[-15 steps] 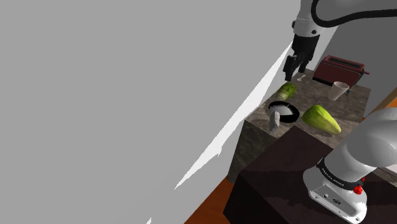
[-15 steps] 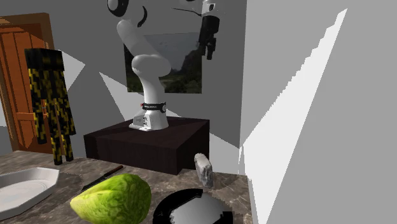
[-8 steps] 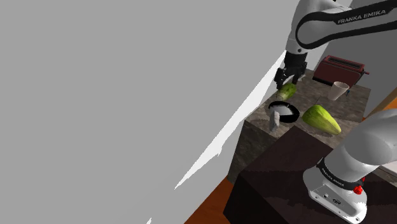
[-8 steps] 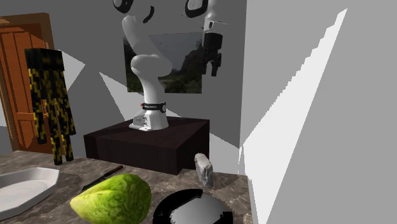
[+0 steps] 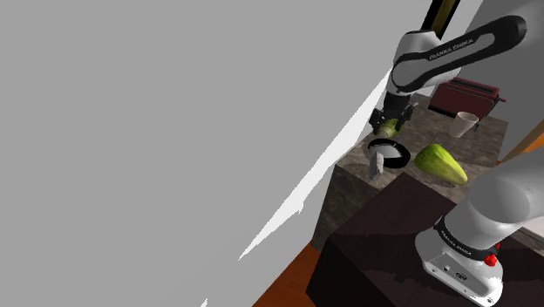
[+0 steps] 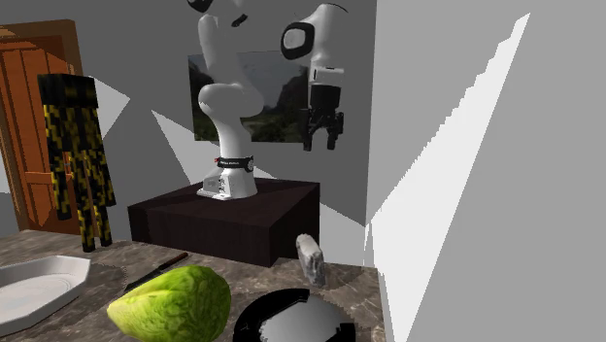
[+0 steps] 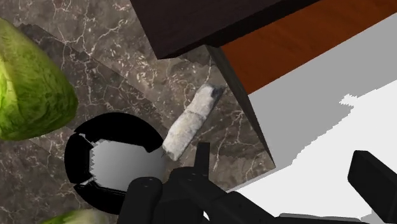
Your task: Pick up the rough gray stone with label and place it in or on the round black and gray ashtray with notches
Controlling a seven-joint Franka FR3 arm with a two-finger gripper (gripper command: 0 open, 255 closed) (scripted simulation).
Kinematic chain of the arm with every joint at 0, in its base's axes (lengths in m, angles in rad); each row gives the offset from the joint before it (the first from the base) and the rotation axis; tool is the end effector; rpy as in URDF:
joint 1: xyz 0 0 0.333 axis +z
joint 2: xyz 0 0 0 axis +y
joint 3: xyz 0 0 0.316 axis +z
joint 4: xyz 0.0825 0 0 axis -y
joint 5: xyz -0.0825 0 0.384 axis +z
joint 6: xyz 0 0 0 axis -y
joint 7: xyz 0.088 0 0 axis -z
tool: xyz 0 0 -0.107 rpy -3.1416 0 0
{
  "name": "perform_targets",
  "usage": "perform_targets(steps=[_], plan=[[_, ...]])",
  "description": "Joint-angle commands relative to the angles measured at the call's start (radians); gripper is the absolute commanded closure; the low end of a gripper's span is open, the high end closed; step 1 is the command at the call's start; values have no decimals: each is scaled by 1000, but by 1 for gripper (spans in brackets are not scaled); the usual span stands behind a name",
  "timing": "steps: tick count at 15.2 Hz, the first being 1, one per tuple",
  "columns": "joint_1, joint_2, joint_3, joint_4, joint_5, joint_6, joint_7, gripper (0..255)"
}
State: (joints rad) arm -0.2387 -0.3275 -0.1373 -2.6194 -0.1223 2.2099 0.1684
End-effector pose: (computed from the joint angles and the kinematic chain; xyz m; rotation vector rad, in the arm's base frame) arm 0.3699 -0.1482 0.3522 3.0153 -0.7032 -0.1359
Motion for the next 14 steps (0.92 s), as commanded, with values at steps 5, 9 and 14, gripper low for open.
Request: perform_targets(steps=[5,9,14], plan=[[-41,211,-53,3,44,218,49,0],[-63,368,-83,30,117,351,45,0],[-116,572,-79,90,272,490,-5,0]])
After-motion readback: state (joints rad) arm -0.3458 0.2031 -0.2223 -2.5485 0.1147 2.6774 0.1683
